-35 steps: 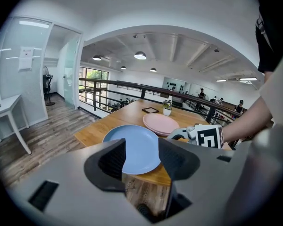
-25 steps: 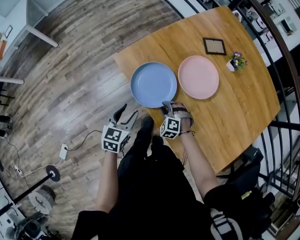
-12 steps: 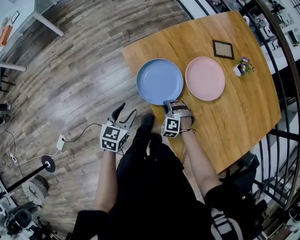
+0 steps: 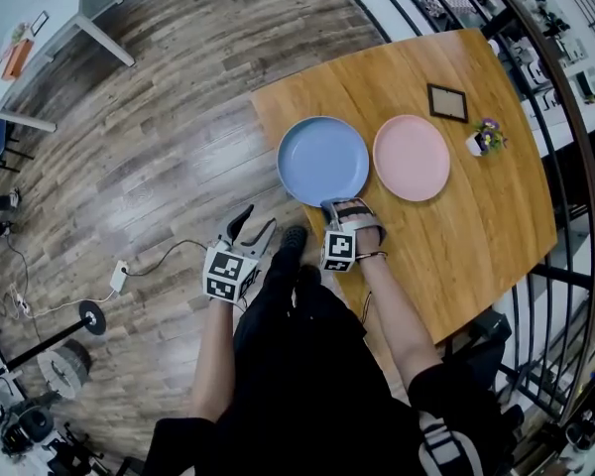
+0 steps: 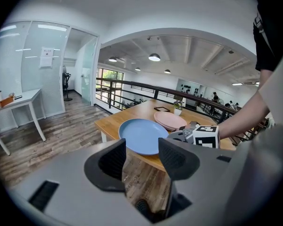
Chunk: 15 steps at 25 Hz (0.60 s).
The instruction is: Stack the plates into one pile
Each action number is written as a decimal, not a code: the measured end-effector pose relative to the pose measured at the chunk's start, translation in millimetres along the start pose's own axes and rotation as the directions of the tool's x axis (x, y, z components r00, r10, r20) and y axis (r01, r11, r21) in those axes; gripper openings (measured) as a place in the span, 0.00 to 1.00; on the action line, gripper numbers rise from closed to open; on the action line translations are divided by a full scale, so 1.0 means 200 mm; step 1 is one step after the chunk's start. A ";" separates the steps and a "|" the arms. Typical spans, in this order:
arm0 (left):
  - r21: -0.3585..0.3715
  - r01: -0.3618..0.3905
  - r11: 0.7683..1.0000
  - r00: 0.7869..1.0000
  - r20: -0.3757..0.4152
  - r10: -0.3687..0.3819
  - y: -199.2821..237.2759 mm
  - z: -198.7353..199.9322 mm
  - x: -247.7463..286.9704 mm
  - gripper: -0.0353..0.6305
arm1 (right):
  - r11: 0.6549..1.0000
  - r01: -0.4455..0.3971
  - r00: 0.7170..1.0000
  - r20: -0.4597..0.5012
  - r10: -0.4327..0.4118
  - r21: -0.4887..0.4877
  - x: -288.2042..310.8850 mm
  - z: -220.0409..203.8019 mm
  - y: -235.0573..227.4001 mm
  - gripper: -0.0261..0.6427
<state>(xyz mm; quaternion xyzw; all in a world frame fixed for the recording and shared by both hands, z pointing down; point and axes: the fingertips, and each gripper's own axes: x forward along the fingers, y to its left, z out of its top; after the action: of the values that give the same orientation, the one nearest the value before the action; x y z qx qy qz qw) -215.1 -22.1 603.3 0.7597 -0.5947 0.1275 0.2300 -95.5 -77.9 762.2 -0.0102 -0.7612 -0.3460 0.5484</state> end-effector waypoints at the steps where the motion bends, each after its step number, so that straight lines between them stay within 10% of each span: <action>1: -0.005 -0.006 1.000 1.000 0.000 0.006 0.01 -0.01 -0.01 0.38 | 1.000 -0.003 1.000 0.002 0.003 0.005 0.00 0.01 0.00 0.08; 15: 0.000 -0.001 1.000 1.000 0.000 0.001 0.10 0.03 -0.08 0.38 | 0.998 0.025 0.999 -0.020 -0.024 0.049 -0.04 0.08 -0.10 0.08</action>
<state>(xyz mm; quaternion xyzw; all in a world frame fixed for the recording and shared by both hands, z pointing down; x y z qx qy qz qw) -239.7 -15.3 594.3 0.7596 -0.5949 0.1276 0.2298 -113.8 -80.4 742.2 0.0162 -0.7641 -0.3341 0.5517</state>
